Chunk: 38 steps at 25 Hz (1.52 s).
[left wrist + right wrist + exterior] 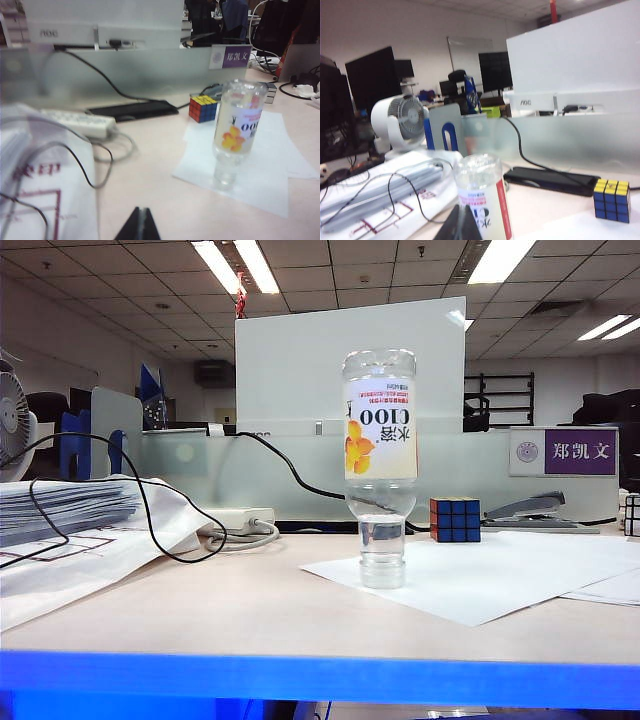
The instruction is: Flip the plastic bottle upside down.
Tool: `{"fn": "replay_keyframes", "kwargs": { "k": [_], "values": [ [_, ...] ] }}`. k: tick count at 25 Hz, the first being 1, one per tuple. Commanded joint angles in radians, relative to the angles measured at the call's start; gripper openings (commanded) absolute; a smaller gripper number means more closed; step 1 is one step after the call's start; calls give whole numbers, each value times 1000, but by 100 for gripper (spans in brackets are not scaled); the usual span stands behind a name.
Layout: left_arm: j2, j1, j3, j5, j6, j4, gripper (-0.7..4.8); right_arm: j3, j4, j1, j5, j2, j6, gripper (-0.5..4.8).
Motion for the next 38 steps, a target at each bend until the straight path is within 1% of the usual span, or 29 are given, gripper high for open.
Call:
{"fn": "replay_keyframes", "kwargs": {
  "k": [1,3,5,10,12,29,30,31,32,33,34,35,36,37,38],
  "values": [
    [2,0,-57,33,-68,75,-6,5,-31,0,-2,0,5,-9],
    [2,0,-106,32,-108,146,-6,4,-49,0,-2,0,8,-8],
    [2,0,-144,32,-116,176,-6,5,-95,0,-2,0,8,-8],
    [2,0,-202,31,-116,177,-6,5,-206,0,-2,-2,21,-9],
    [1,0,-211,32,-120,175,-5,5,-222,0,-2,-2,26,-9],
    [-1,2,-211,23,-115,171,-5,5,-232,0,-2,-2,26,-8],
    [-6,23,-211,-3,-39,166,-5,5,-232,0,-2,-2,26,-9],
    [-10,56,-212,-3,3,149,-5,5,-232,0,-2,-2,26,-8],
    [-14,85,-212,-2,13,139,-5,5,-232,0,-2,-2,26,-8],
    [-21,159,-218,-2,16,138,-5,5,-232,0,-2,-2,26,-8],
    [-25,194,-222,-2,16,140,-5,5,-232,0,-2,-2,26,-8],
    [-40,272,-236,-2,14,148,-5,5,-232,0,-1,-2,26,-9],
    [-43,302,-243,-2,12,156,-5,5,-232,0,-2,-2,26,-8],
    [-42,365,-262,-2,5,170,-5,5,-232,0,-2,-2,26,-9],
    [-42,398,-277,4,-8,181,-5,5,-232,0,-2,-2,26,-9]
  ]
}}
